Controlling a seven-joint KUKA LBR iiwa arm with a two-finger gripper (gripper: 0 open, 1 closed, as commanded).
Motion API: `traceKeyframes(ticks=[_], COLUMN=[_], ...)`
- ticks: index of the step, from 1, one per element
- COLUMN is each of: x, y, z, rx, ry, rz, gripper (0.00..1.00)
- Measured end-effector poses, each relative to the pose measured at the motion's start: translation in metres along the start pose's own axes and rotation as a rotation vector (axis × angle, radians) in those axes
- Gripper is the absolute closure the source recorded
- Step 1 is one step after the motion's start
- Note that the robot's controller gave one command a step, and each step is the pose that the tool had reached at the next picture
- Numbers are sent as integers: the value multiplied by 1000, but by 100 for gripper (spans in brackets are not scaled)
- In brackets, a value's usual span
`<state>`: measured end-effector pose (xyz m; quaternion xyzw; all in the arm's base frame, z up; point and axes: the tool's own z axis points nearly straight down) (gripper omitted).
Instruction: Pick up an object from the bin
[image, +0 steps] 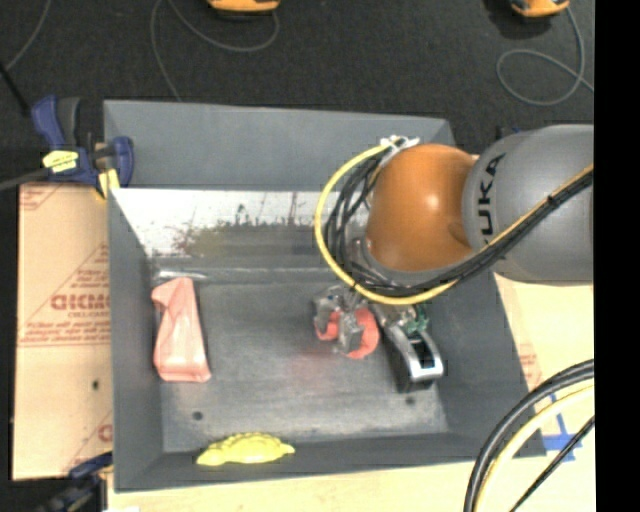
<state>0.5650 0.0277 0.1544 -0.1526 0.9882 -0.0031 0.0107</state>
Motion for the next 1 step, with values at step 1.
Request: traceKeyframes(ticks=[1], x=[0], y=[0], z=[0], rx=[0], ry=[0], rz=[0], gripper=[100])
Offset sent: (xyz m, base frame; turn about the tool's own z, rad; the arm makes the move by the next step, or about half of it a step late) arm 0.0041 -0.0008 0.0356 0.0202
